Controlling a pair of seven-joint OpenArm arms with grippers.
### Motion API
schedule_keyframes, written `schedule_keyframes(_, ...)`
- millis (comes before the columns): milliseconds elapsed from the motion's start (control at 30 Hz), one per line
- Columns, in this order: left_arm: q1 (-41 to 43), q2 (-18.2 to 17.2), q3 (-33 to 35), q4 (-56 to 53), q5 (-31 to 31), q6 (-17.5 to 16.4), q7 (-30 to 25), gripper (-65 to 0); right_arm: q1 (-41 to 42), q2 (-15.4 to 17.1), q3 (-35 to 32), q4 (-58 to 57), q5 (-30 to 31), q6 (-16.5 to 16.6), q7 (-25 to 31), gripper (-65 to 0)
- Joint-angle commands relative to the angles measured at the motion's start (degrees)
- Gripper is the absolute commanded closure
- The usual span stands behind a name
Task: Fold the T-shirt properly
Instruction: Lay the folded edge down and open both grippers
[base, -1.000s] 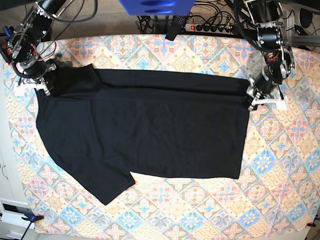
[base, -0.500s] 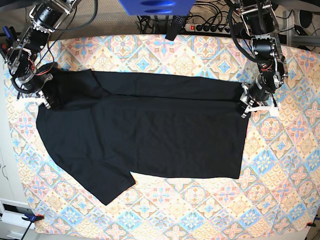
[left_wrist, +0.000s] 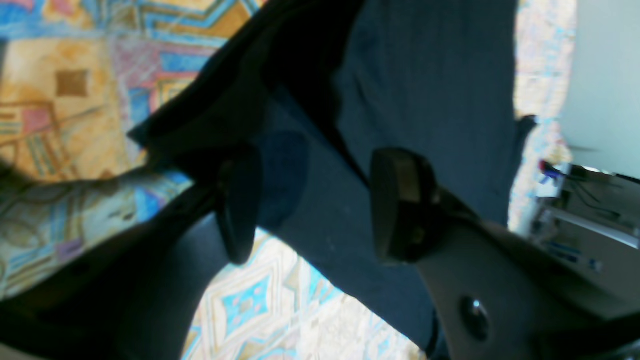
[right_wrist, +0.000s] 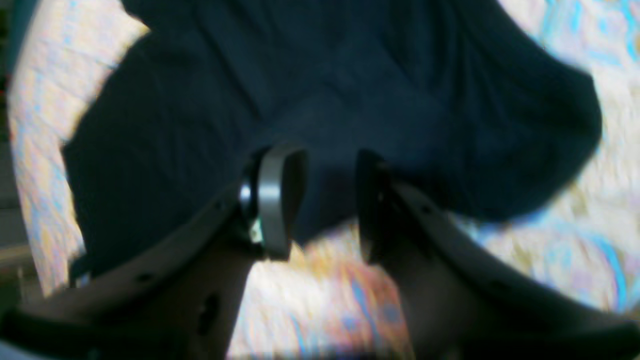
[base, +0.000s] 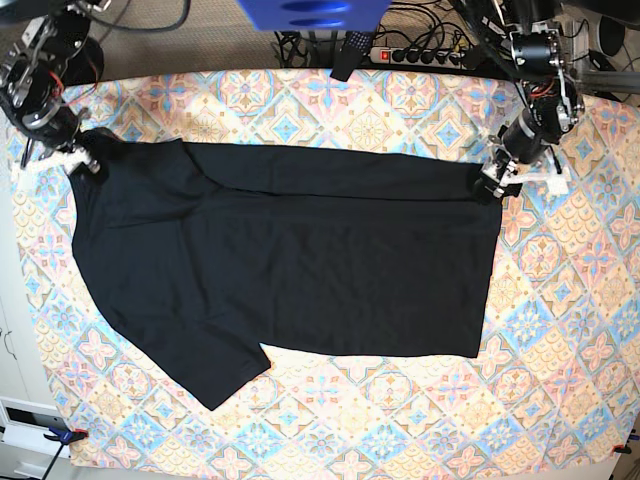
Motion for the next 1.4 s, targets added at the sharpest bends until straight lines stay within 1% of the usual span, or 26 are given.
schedule_keyframes(0,0.02,-0.40,-0.14,0.77,-0.89,-0.53,-0.30,-35.5,-0.18,1.06,0.41,1.23,1.08,0.25,0.93,-21.0)
schedule_keyframes(100,-0.69,-0.32,-0.23,-1.78,-1.33,-0.53,-0.13,-36.2,-0.35,1.06,0.41,1.23,2.57,0.25,0.93,-21.0)
schedule_keyframes(233,1.34,-0.32,-0.23,-1.61,-4.93,-0.53,-0.04,-36.1,-0.44,0.97,0.24,1.23,5.21,0.25,0.93,-21.0)
schedule_keyframes(367,4.32,-0.40,-0.23,-1.61,-7.39,-0.53,-0.04,-35.8,-0.53,0.97,0.41,1.14,5.30,0.25,0.93,-21.0)
schedule_keyframes(533,5.47,-0.40,-0.23,-1.70,-7.75,-0.53,-0.39,-35.7,-0.44,0.97,0.06,1.14,5.30,0.25,0.93,-21.0)
schedule_keyframes(667,3.27,-0.32,-0.23,-2.22,-7.31,-0.53,-0.57,-35.7,-0.44,0.97,0.06,1.14,5.30,0.25,0.93,-21.0)
schedule_keyframes(733,1.51,-0.32,-0.23,-3.72,-5.81,-0.53,-0.48,-35.7,-0.44,0.97,0.06,1.14,5.30,0.25,0.93,-21.0)
schedule_keyframes(900,-4.55,-0.23,-0.23,-12.16,-4.41,-0.53,-0.48,-35.6,-0.53,0.97,0.33,0.96,5.30,0.25,0.93,-21.0)
schedule_keyframes(1000,-6.40,-0.23,0.04,-13.39,-4.32,-0.53,-0.21,-34.9,-0.97,0.97,0.41,0.79,5.30,0.25,0.93,-21.0)
schedule_keyframes(1033,-6.49,-0.23,0.12,-13.39,-4.41,-0.53,-0.13,-32.6,-1.32,0.97,0.50,0.70,5.30,0.17,0.93,-21.0)
schedule_keyframes(1067,-6.58,-0.23,0.12,-13.30,-4.93,-0.53,-0.13,-28.1,-1.50,0.97,0.50,0.35,5.21,0.17,0.93,-21.1)
schedule_keyframes(1133,-6.58,-0.23,0.12,-13.30,-4.93,-0.53,-0.04,-14.7,-1.58,0.97,0.50,-1.50,5.21,0.17,0.93,-21.1)
schedule_keyframes(1200,-6.58,-0.23,0.12,-13.30,-4.93,-0.62,-0.04,-3.8,-1.50,0.97,1.03,-4.22,5.21,0.17,0.93,-21.1)
schedule_keyframes(1233,-6.49,-0.23,0.12,-13.30,-4.93,-0.62,-0.04,0.0,-1.41,0.97,1.73,-5.89,5.21,0.17,0.93,-21.3)
schedule_keyframes(1300,-6.14,-0.23,0.12,-13.30,-4.93,-0.53,-0.04,0.0,-1.23,0.97,2.61,-9.85,5.21,0.17,0.93,-24.5)
schedule_keyframes(1367,-6.05,-0.32,0.12,-13.30,-4.93,-0.53,-0.04,-0.2,-1.14,0.97,3.05,-13.98,5.21,0.17,0.93,-30.7)
